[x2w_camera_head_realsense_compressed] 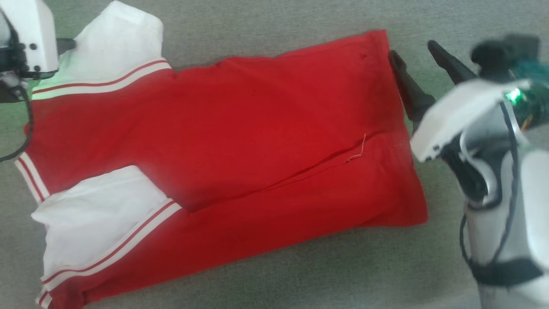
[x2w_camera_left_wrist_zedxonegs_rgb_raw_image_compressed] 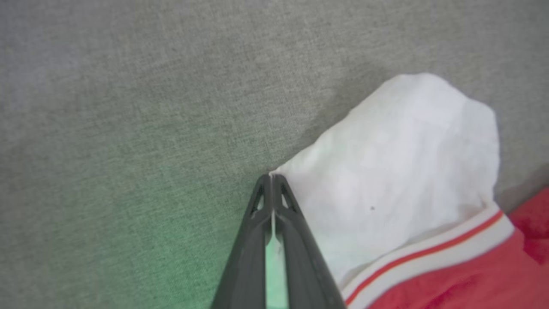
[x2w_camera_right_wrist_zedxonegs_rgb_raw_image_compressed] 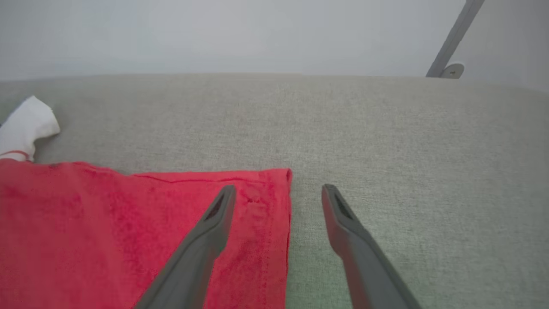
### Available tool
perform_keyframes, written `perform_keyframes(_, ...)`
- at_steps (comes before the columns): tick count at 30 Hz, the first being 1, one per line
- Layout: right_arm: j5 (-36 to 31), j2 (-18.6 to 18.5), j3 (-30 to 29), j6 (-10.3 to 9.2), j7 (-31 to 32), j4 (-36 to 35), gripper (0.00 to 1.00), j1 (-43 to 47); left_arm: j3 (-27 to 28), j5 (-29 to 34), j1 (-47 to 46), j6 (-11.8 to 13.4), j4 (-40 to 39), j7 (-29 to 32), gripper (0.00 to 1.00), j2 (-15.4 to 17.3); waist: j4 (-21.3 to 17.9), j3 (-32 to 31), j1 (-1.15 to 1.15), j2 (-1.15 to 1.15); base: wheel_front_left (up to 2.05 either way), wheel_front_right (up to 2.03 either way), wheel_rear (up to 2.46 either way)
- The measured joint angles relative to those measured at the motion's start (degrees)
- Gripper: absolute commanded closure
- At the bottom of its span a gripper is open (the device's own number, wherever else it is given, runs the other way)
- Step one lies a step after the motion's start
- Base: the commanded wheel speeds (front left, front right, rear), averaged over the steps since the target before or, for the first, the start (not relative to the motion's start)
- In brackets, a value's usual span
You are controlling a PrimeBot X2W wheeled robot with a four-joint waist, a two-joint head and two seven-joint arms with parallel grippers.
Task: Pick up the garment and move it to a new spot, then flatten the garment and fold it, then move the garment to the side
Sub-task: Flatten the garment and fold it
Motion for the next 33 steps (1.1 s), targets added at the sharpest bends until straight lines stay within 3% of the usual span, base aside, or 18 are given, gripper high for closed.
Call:
perform_keyframes(15, -0.1, -1.34, 1.51, 0.0, 18.27, 22.82, 0.0, -16.73, -0.7, -0.23, -1.11, -2.1, 4.14, -1.9, 1.0, -4.45, 3.05, -0.46, 0.0, 0.0, 0.0, 0.0, 0.0)
perform_keyframes(16, 0.26, -1.32, 1.74, 0.0, 19.3, 23.97, 0.42, -17.44, -0.73, -0.25, -1.16, -2.27, 4.39, -2.04, 1.0, -4.69, 3.16, -0.48, 0.0, 0.0, 0.0, 0.0, 0.0)
perform_keyframes(17, 0.45, -1.3, 1.98, 0.0, 19.93, 24.83, 1.0, -18.09, -0.76, -0.26, -1.26, -2.36, 4.64, -2.18, 1.0, -4.9, 3.25, -0.51, 0.0, 0.0, 0.0, 0.0, 0.0)
perform_keyframes(25, 1.35, -1.79, 3.28, 0.0, 20.02, 27.32, 1.0, -20.35, -0.88, -0.07, -2.16, -3.22, 5.64, -6.16, 1.0, -6.24, 4.27, -1.43, 0.0, 0.0, 0.0, 0.0, 0.0)
perform_keyframes(33, 2.61, -4.71, 4.53, 0.0, 17.16, 24.81, 1.0, -18.17, -1.33, -1.0, -3.3, -3.52, 3.78, -7.01, 1.0, -6.98, 6.3, -5.01, 0.0, 0.0, 0.0, 0.0, 0.0)
